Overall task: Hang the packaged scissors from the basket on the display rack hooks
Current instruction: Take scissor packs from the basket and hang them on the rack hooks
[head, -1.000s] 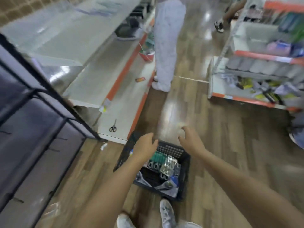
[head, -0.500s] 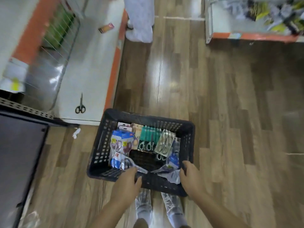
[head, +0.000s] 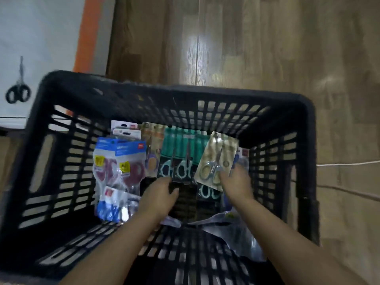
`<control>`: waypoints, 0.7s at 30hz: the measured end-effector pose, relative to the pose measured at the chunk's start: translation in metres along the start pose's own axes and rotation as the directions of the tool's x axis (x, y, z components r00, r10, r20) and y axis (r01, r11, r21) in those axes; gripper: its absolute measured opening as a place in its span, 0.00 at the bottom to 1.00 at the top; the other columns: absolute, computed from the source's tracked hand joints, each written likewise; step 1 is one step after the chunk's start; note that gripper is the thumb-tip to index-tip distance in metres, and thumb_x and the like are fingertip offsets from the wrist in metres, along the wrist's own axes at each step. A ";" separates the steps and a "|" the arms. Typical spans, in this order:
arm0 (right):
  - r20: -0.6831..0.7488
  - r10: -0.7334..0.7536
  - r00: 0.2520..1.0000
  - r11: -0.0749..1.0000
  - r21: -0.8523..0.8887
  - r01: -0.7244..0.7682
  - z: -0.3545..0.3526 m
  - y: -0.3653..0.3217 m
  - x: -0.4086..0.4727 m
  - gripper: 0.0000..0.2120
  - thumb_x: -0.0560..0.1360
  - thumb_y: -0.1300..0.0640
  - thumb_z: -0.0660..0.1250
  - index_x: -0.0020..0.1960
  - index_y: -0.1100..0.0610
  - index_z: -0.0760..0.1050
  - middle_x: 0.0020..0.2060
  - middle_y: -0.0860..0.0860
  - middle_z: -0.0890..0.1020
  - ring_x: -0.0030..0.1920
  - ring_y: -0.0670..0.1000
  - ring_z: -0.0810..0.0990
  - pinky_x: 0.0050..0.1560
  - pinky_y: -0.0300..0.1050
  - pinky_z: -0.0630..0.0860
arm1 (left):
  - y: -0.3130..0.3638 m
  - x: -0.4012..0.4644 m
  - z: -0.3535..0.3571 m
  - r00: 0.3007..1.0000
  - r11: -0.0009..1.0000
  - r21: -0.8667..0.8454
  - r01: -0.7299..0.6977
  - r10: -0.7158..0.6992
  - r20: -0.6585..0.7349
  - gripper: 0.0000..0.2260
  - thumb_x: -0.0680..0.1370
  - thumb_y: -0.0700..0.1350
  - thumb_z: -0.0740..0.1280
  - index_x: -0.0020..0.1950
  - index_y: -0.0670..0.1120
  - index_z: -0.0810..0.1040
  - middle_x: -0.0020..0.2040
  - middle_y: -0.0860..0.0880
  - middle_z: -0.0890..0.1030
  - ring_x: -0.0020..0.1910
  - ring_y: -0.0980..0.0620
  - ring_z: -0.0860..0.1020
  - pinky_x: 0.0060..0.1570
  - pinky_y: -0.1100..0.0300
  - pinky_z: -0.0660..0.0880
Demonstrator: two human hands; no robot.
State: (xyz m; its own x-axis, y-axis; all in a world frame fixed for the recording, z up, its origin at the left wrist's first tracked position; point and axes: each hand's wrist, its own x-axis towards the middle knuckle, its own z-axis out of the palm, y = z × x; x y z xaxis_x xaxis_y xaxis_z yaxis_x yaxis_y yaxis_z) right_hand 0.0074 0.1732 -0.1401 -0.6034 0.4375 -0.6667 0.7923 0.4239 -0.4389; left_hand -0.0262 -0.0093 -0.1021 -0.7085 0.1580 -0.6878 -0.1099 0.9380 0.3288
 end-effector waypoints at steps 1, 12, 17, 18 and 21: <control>-0.039 0.028 0.999 1.000 0.001 -0.028 0.009 0.002 0.014 0.24 0.76 0.44 0.62 0.63 0.62 0.70 0.59 0.59 0.75 0.57 0.60 0.75 0.55 0.55 0.74 | 0.001 0.017 0.009 1.000 1.000 -0.005 -0.006 0.006 -0.002 0.16 0.80 0.48 0.62 0.64 0.41 0.72 0.60 0.44 0.77 0.57 0.45 0.75 0.51 0.56 0.72; -0.162 0.117 0.980 0.993 0.013 -0.117 0.040 0.013 0.077 0.37 0.70 0.42 0.71 0.69 0.63 0.64 0.67 0.59 0.68 0.67 0.58 0.66 0.62 0.47 0.65 | 0.037 0.101 0.056 0.984 0.993 -0.085 -0.087 0.072 -0.165 0.10 0.79 0.43 0.62 0.40 0.42 0.67 0.40 0.47 0.68 0.39 0.49 0.68 0.36 0.58 0.60; -0.117 0.298 0.947 0.939 0.216 -0.268 0.024 0.012 0.079 0.39 0.70 0.51 0.73 0.72 0.64 0.57 0.69 0.59 0.64 0.69 0.58 0.63 0.62 0.46 0.66 | 0.054 0.113 0.059 0.989 0.979 -0.178 0.098 -0.117 -0.096 0.10 0.80 0.44 0.60 0.56 0.38 0.71 0.56 0.41 0.74 0.56 0.42 0.73 0.44 0.55 0.67; -0.095 0.340 0.936 0.917 0.256 -0.307 0.022 0.011 0.078 0.39 0.71 0.52 0.73 0.72 0.64 0.56 0.69 0.59 0.64 0.68 0.57 0.65 0.60 0.45 0.67 | 0.056 0.114 0.058 0.987 0.973 -0.197 0.121 -0.139 -0.078 0.12 0.80 0.45 0.60 0.59 0.38 0.71 0.59 0.41 0.74 0.58 0.42 0.73 0.47 0.54 0.69; -0.011 0.431 0.902 0.833 0.390 -0.393 0.017 0.011 0.079 0.36 0.73 0.56 0.71 0.71 0.65 0.54 0.67 0.59 0.68 0.64 0.58 0.71 0.51 0.43 0.68 | 0.056 0.115 0.056 0.989 0.961 -0.238 0.140 -0.149 -0.018 0.18 0.80 0.47 0.61 0.65 0.38 0.70 0.64 0.41 0.73 0.63 0.43 0.72 0.55 0.56 0.69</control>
State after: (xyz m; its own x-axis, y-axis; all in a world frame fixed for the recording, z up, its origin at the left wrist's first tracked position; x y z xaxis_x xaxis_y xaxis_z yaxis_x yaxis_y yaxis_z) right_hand -0.0301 0.1990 -0.2082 -0.2043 0.5859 -0.7842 0.9322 -0.1279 -0.3384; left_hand -0.0749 0.0785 -0.1991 -0.6965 0.0113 -0.7175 -0.3711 0.8501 0.3736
